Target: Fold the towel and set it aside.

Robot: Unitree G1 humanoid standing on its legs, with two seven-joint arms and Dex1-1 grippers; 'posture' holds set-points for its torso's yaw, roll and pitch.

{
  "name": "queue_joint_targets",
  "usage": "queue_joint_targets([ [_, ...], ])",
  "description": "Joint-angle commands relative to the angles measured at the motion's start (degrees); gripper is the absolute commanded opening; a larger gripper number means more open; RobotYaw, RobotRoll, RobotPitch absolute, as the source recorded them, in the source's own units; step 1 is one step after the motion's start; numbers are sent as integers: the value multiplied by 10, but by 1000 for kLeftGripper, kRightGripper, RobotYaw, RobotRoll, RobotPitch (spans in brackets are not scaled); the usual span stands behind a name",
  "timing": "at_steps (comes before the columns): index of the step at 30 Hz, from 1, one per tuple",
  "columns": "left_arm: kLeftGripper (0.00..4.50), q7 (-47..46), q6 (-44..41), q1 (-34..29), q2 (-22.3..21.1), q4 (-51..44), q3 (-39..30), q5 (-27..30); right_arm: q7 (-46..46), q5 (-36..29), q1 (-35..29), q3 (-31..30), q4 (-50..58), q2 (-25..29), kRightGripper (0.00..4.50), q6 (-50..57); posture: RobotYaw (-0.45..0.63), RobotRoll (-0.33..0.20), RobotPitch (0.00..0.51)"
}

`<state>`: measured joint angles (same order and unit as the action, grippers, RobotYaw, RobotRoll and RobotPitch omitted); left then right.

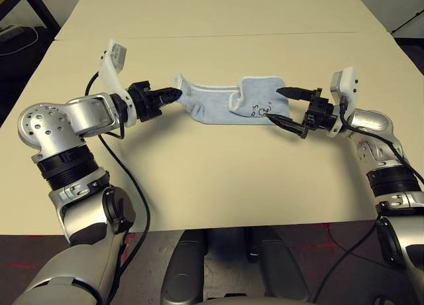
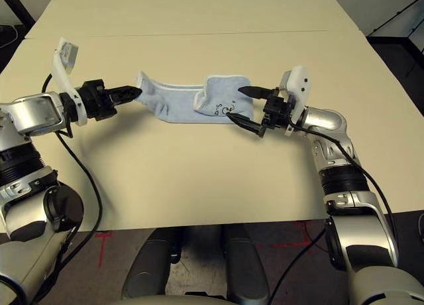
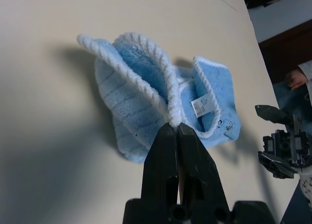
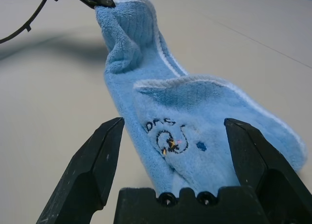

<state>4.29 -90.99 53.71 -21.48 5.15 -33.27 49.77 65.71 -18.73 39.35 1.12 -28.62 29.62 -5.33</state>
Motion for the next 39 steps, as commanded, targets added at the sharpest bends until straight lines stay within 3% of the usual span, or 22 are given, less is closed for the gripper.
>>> queue_joint_targets([
  [1, 92, 17, -8, 20, -3, 13, 14, -14, 1, 5, -8, 7, -2, 6, 4500, -4, 93, 0, 223],
  [8, 92, 23, -5, 70, 47, 23, 18, -18, -3, 6, -8, 7, -4, 7, 4500, -6, 88, 0, 218],
  [20, 92, 31, 33, 93, 106, 41, 46, -37, -18, 3, -1, 19, -24, 16, 4500, 11, 95, 0, 218],
  [29, 92, 65, 111, 86, 109, 69, 131, -68, -28, -4, -5, 33, -23, 11, 4500, 33, 94, 0, 221],
  [39, 92, 85, 153, 129, 138, 117, 143, -67, -34, -3, -9, 32, -21, 9, 4500, 31, 93, 0, 222],
])
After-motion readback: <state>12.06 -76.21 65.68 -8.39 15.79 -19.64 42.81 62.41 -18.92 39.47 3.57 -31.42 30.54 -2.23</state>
